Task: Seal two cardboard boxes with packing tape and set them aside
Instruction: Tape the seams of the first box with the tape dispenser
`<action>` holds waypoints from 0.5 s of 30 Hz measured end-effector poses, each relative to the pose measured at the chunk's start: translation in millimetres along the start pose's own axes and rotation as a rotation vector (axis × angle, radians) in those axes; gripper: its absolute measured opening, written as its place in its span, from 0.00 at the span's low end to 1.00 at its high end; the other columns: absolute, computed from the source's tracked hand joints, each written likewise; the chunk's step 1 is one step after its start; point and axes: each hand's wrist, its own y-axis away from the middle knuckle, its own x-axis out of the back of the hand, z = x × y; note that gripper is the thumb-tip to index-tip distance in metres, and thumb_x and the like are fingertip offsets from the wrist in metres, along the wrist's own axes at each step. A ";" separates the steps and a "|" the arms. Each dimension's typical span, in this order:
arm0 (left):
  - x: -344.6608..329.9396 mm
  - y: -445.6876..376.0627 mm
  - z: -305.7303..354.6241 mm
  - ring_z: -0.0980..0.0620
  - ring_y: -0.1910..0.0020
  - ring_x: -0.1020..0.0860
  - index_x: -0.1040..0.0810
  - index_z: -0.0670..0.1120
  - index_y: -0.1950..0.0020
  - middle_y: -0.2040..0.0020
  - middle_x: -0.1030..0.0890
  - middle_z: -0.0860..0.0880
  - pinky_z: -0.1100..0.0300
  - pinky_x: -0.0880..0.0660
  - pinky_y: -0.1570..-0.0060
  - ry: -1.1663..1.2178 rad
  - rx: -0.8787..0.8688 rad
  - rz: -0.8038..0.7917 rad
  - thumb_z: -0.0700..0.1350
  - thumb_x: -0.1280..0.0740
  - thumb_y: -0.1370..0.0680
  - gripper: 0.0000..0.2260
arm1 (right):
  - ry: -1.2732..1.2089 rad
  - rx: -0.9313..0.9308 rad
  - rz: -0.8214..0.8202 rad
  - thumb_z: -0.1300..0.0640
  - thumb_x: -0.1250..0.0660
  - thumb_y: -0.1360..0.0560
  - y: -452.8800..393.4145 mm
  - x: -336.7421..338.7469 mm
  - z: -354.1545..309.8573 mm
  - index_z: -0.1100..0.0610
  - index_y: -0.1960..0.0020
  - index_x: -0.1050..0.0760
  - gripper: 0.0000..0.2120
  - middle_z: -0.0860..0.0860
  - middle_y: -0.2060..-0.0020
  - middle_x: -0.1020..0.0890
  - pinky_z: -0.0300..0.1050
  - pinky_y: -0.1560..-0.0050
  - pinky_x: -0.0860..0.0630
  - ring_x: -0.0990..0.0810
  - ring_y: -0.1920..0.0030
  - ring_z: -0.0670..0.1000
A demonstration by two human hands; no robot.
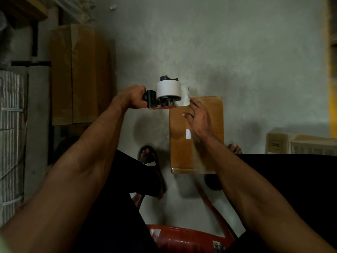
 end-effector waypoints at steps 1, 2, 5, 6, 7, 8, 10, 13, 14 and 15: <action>0.0 1.6 -4.3 0.35 0.52 0.19 0.21 0.37 0.50 0.51 0.18 0.34 0.51 0.27 0.57 -0.007 0.008 0.001 0.47 0.27 0.25 0.13 | 0.003 0.000 -0.004 0.56 0.28 0.23 0.5 0.3 0.9 0.57 0.24 0.31 0.29 0.52 0.24 0.31 0.49 0.22 0.37 0.34 0.23 0.52; 0.5 3.8 -9.4 0.35 0.52 0.19 0.21 0.37 0.50 0.50 0.18 0.33 0.51 0.28 0.57 -0.012 0.026 0.008 0.47 0.27 0.25 0.14 | 0.003 -0.006 -0.008 0.57 0.28 0.23 0.8 0.3 2.2 0.56 0.23 0.32 0.30 0.51 0.23 0.32 0.48 0.22 0.38 0.35 0.23 0.51; 0.5 9.3 -21.6 0.35 0.48 0.19 0.21 0.38 0.47 0.47 0.18 0.34 0.51 0.27 0.56 -0.054 0.076 0.043 0.49 0.27 0.25 0.15 | -0.019 -0.041 0.000 0.57 0.27 0.24 0.4 1.5 2.0 0.55 0.24 0.31 0.30 0.50 0.23 0.33 0.46 0.22 0.38 0.36 0.22 0.50; -1.1 10.3 -21.8 0.36 0.48 0.19 0.21 0.39 0.47 0.46 0.18 0.35 0.51 0.26 0.54 -0.075 0.083 0.050 0.49 0.28 0.25 0.15 | -0.036 -0.051 0.006 0.58 0.26 0.24 0.1 1.8 0.5 0.55 0.24 0.31 0.30 0.50 0.23 0.32 0.45 0.23 0.38 0.35 0.23 0.50; -3.2 10.9 -19.8 0.36 0.47 0.19 0.21 0.39 0.46 0.46 0.18 0.35 0.50 0.25 0.54 -0.096 0.085 0.050 0.49 0.28 0.25 0.15 | -0.051 -0.058 0.013 0.59 0.26 0.25 -0.8 1.7 -1.4 0.56 0.25 0.30 0.30 0.51 0.23 0.32 0.42 0.23 0.39 0.35 0.23 0.49; -6.2 10.2 -16.6 0.36 0.46 0.20 0.20 0.39 0.45 0.45 0.18 0.36 0.51 0.25 0.53 -0.113 0.083 0.048 0.49 0.28 0.25 0.15 | -0.067 -0.067 0.019 0.60 0.26 0.25 -1.3 1.9 -4.4 0.57 0.25 0.30 0.30 0.51 0.24 0.31 0.39 0.24 0.41 0.35 0.23 0.50; -12.4 8.1 -9.7 0.36 0.44 0.20 0.21 0.39 0.43 0.43 0.18 0.36 0.51 0.26 0.52 -0.134 0.090 0.034 0.49 0.29 0.25 0.16 | -0.164 -0.126 0.014 0.58 0.25 0.25 -2.7 4.5 -10.6 0.56 0.25 0.30 0.30 0.51 0.23 0.31 0.37 0.27 0.41 0.35 0.23 0.50; -15.4 3.1 -7.5 0.37 0.42 0.21 0.22 0.40 0.42 0.41 0.19 0.37 0.51 0.25 0.50 -0.167 0.102 -0.003 0.50 0.28 0.25 0.17 | -0.507 -0.291 -0.131 0.40 0.28 0.25 -1.6 16.6 -30.2 0.48 0.20 0.39 0.39 0.51 0.20 0.38 0.49 0.28 0.38 0.38 0.22 0.54; -15.5 2.3 -7.7 0.37 0.42 0.21 0.22 0.41 0.41 0.41 0.19 0.37 0.51 0.25 0.50 -0.181 0.103 -0.011 0.50 0.27 0.25 0.18 | -0.542 -0.327 -0.194 0.32 0.31 0.28 -0.5 17.2 -41.1 0.47 0.18 0.45 0.45 0.51 0.19 0.42 0.57 0.25 0.40 0.42 0.21 0.55; -14.9 2.2 -7.0 0.37 0.42 0.21 0.22 0.41 0.41 0.41 0.20 0.37 0.50 0.25 0.49 -0.196 0.104 -0.010 0.51 0.27 0.25 0.18 | -0.521 -0.355 -0.236 0.26 0.32 0.32 0.2 14.0 -54.6 0.47 0.17 0.50 0.53 0.52 0.18 0.46 0.63 0.24 0.43 0.45 0.20 0.56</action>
